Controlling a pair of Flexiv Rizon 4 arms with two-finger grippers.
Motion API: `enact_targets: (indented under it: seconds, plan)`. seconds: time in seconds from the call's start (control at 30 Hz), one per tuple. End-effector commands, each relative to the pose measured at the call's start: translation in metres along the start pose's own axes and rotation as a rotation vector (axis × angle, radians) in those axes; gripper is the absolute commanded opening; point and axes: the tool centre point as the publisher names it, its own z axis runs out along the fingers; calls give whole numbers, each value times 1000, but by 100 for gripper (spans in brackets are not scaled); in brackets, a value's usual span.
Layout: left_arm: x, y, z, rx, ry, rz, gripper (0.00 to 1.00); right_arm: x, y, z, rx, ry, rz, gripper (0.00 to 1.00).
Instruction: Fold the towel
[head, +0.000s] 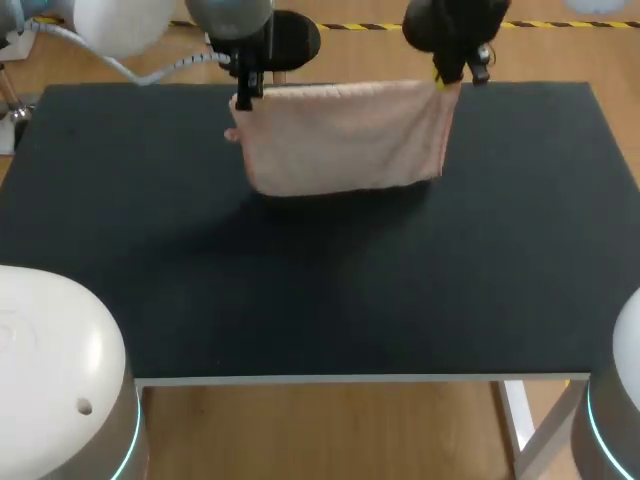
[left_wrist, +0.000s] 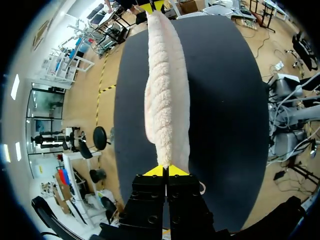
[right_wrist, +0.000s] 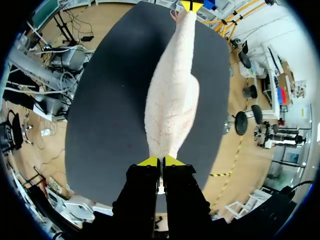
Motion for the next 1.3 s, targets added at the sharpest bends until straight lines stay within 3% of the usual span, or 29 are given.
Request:
enact_targets:
  seconds: [0.03, 0.37, 0.57, 0.93, 1.3]
  plan:
    - [-2, -3, 30, 18, 67, 4, 0, 8, -1, 26, -13, 47, 27, 0]
    - [11, -12, 105, 7, 270, 8, 0, 28, -6, 100, -5, 210, 82, 0]
    - [5, -14, 157, 12, 368, 6, 0, 12, -11, 134, -18, 243, 93, 0]
    - [-36, -4, 203, 7, 391, -3, 0, -39, -33, 167, -9, 244, 108, 0]
    - [-58, -1, 219, 2, 398, -4, 0, -57, -45, 187, 24, 249, 120, 0]
